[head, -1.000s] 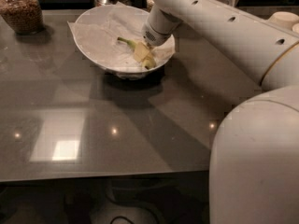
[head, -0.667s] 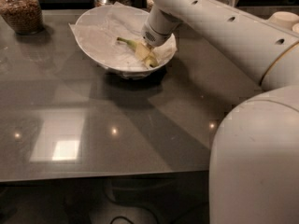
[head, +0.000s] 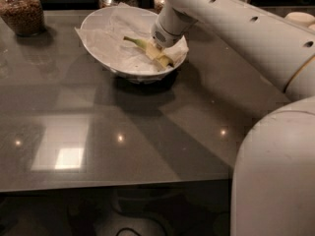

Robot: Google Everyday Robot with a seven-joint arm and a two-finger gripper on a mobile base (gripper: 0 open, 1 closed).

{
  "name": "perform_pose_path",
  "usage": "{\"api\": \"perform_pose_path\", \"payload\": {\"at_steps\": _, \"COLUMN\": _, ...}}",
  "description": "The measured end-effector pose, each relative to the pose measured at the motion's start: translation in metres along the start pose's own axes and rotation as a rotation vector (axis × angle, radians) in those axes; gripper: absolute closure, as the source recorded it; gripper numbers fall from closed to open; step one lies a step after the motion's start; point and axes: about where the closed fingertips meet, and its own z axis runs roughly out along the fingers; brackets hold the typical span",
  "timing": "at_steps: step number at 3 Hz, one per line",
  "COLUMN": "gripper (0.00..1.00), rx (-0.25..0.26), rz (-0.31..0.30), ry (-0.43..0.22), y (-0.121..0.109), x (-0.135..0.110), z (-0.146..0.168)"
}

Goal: Pick banana from white bowl

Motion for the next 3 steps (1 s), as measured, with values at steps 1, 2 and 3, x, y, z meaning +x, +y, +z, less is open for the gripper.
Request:
{"api": "perform_pose_path", "payload": {"at_steps": 1, "gripper": 1.00, "rx": 0.009, "rz": -0.015, "ry": -0.047, "y": 0.000, "x": -0.013, "z": -0.020}}
{"api": "perform_pose_path", "payload": {"at_steps": 2, "gripper": 1.00, "rx": 0.006, "rz": -0.044, "ry": -0.120, "y": -0.001, "x": -0.029, "z": -0.052}}
{"api": "perform_pose_path", "payload": {"at_steps": 3, "gripper": 1.00, "rx": -0.025, "rz": -0.117, "ry": -0.183, "y": 0.003, "x": -0.046, "z": -0.087}}
